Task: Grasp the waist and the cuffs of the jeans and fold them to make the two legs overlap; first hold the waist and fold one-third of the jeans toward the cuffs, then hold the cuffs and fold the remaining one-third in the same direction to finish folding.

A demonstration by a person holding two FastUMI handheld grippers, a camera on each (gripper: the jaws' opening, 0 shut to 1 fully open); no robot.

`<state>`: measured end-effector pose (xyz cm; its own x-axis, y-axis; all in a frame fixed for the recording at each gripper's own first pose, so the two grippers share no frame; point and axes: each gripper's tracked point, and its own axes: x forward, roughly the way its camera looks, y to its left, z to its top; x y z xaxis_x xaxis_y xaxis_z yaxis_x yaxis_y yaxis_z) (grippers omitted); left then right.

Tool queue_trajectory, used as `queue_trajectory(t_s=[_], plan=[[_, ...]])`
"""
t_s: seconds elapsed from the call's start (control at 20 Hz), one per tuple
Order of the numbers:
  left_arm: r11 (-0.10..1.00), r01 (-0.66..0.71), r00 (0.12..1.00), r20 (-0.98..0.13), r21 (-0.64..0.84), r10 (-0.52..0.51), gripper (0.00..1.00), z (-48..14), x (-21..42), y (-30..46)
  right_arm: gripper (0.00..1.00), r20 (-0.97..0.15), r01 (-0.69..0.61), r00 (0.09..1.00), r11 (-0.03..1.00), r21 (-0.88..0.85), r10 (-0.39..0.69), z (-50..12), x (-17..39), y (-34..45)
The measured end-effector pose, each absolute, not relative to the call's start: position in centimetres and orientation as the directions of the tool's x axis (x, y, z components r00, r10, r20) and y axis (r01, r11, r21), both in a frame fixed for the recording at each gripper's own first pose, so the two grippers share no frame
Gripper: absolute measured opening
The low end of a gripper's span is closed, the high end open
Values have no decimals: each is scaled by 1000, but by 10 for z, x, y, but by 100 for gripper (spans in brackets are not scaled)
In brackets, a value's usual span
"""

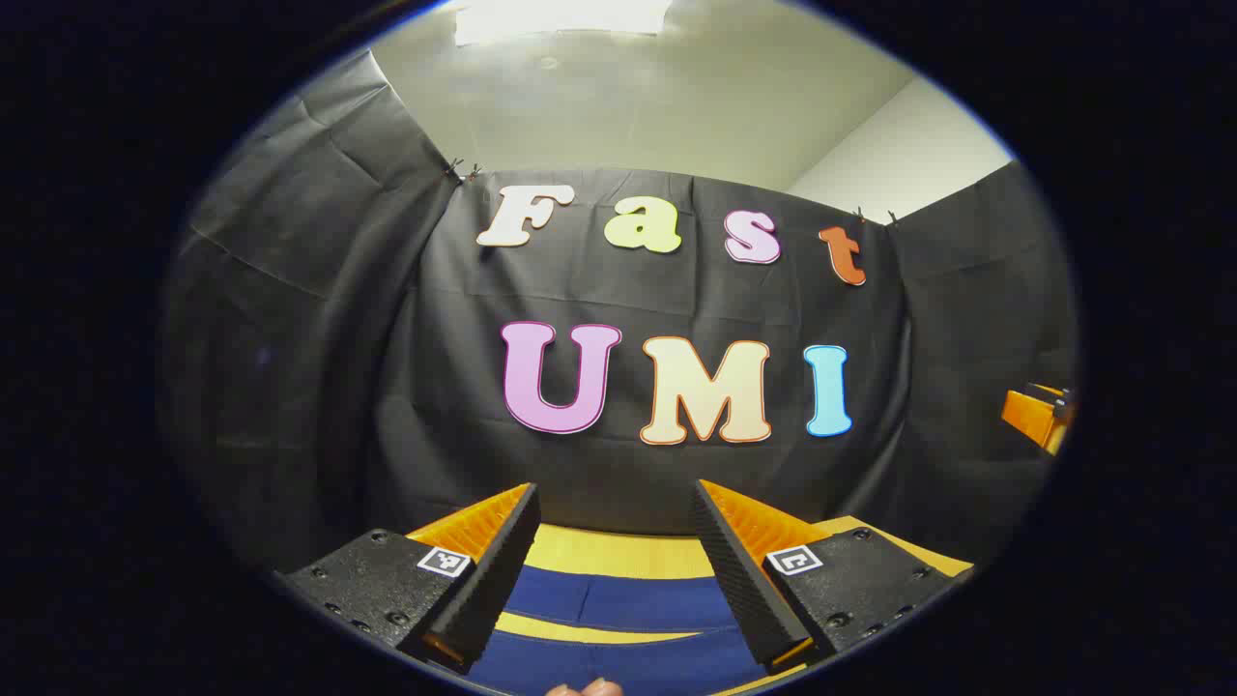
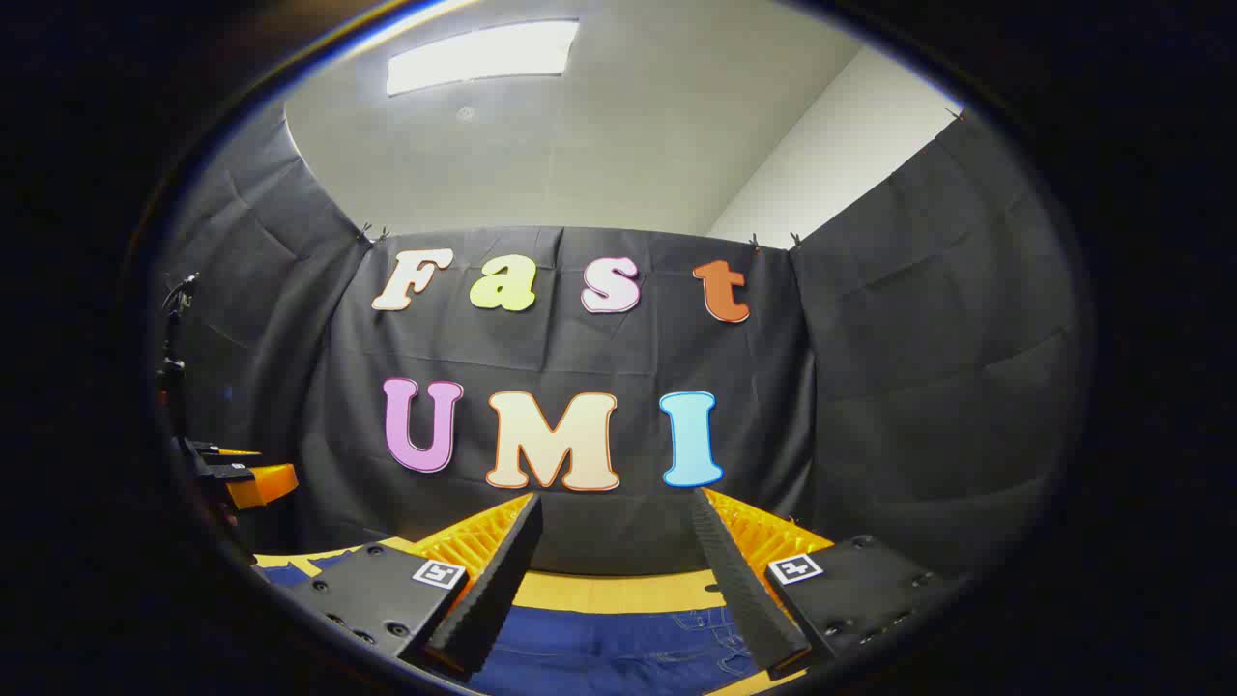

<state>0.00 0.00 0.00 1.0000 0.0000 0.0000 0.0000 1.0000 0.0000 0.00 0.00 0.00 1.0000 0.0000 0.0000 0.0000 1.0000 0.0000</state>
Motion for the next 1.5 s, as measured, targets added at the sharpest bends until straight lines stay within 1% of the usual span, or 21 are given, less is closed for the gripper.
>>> queue_trajectory(t_s=[0.05, 0.3, 0.4, 0.45, 0.5, 0.55, 0.65, 0.75, 0.8, 0.85, 0.9, 0.95, 1.0, 1.05, 1.1, 1.15, 1.25, 1.3, 1.35, 1.45, 1.5], plan=[[1000, -1, 1000, 3, 6, 1, 95, 1, -1, 2, 97, 2, -3, 1000, 1000, 0, 3, -1, 0, 3], [1000, -16, 1000, -6, 20, 16, 95, -3, -7, 13, 99, 7, -14, 1000, 1000, 7, 14, -3, -1, 15], [999, -23, 1000, 2, 35, 23, 95, -1, -8, 19, 96, 9, -18, 1000, 1000, 16, 18, -5, 0, 18], [999, -28, 1000, 1, 44, 28, 95, 0, -8, 22, 99, 12, -19, 1000, 1000, 17, 19, -5, 0, 19], [998, -31, 1000, -1, 50, 31, 95, -1, -9, 25, 97, 16, -20, 1000, 1000, 19, 20, -6, 0, 21], [998, -34, 999, -1, 50, 34, 96, -1, -9, 27, 99, 17, -21, 1000, 1000, 19, 21, -6, 0, 22], [998, -40, 999, -7, 46, 40, 95, -4, -9, 30, 96, 13, -27, 1000, 999, 18, 27, -10, 2, 25], [997, -48, 999, -23, 53, 50, 95, -12, -12, 37, 97, 2, -31, 1000, 999, 23, 31, -16, 2, 28], [997, -46, 998, -30, 57, 47, 96, -15, -13, 38, 98, -3, -32, 999, 999, 29, 32, -17, 2, 29], [997, -27, 999, -38, 66, 29, 95, -18, -14, 37, 99, -6, -32, 999, 999, 34, 32, -18, 2, 30], [997, -2, 999, -50, 77, 6, 95, -23, -15, 34, 97, -10, -34, 999, 999, 36, 34, -21, 2, 30], [995, 23, 998, -59, 97, -17, 95, -27, -17, 33, 99, -13, -35, 999, 999, 35, 35, -22, 2, 30], [990, 51, 996, -73, 129, -42, 95, -32, -18, 32, 99, -19, -37, 999, 999, 33, 38, -25, 2, 31], [983, 79, 994, -88, 165, -65, 95, -39, -20, 33, 96, -26, -42, 999, 999, 31, 43, -29, 1, 32], [974, 102, 991, -110, 201, -81, 96, -46, -22, 36, 99, -32, -44, 998, 999, 29, 45, -32, 0, 33], [964, 131, 985, -142, 233, -99, 95, -56, -25, 38, 99, -37, -44, 998, 999, 29, 45, -35, -1, 32], [937, 171, 971, -211, 303, -109, 93, -77, -35, 48, 99, -52, -42, 998, 999, 32, 44, -43, -4, 31], [921, 191, 964, -242, 339, -111, 95, -88, -39, 53, 99, -59, -39, 997, 999, 35, 41, -46, -6, 29], [902, 211, 955, -278, 376, -108, 95, -100, -42, 59, 97, -65, -36, 997, 999, 35, 38, -49, -8, 27], [852, 261, 930, -354, 454, -97, 95, -126, -50, 71, 99, -82, -28, 996, 999, 30, 30, -58, -11, 21], [823, 292, 915, -393, 487, -92, 100, -142, -55, 77, 97, -92, -22, 995, 999, 28, 25, -64, -12, 19]])
